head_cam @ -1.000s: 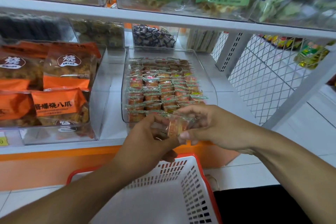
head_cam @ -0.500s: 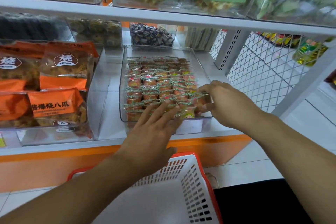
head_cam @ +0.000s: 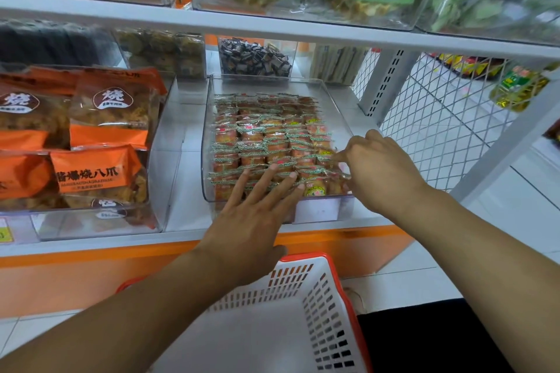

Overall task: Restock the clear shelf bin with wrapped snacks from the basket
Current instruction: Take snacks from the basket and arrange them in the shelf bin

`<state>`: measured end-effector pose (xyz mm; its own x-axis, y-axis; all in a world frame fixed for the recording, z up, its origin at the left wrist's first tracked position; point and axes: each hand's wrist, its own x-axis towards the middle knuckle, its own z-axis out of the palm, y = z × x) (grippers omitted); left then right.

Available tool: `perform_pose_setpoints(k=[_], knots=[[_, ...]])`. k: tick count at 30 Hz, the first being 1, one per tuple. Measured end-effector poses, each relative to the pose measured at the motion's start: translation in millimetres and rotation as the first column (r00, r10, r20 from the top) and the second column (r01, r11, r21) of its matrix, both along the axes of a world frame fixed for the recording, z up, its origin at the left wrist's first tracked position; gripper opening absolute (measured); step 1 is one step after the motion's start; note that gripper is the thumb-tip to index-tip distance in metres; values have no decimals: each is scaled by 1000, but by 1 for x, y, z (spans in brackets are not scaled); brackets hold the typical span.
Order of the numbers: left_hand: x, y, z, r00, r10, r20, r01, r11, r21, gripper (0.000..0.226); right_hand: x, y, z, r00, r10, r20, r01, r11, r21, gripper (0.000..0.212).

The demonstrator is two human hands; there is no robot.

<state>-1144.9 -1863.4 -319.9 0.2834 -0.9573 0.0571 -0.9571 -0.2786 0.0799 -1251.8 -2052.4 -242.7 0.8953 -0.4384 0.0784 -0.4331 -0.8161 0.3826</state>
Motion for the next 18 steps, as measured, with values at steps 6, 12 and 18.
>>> perform_pose_setpoints(k=[6,12,18], knots=[[6,-2,-3,1000,-16,-10,15,1000,-26,93,8,2,0,989,-145,26,140,982,130,38],[3,2,-2,999,-34,-38,31,998,-61,87,12,3,0,984,-166,71,159,983,91,29],[3,4,0,999,-33,-24,32,998,-52,91,8,-3,-10,984,-152,97,129,969,211,31]])
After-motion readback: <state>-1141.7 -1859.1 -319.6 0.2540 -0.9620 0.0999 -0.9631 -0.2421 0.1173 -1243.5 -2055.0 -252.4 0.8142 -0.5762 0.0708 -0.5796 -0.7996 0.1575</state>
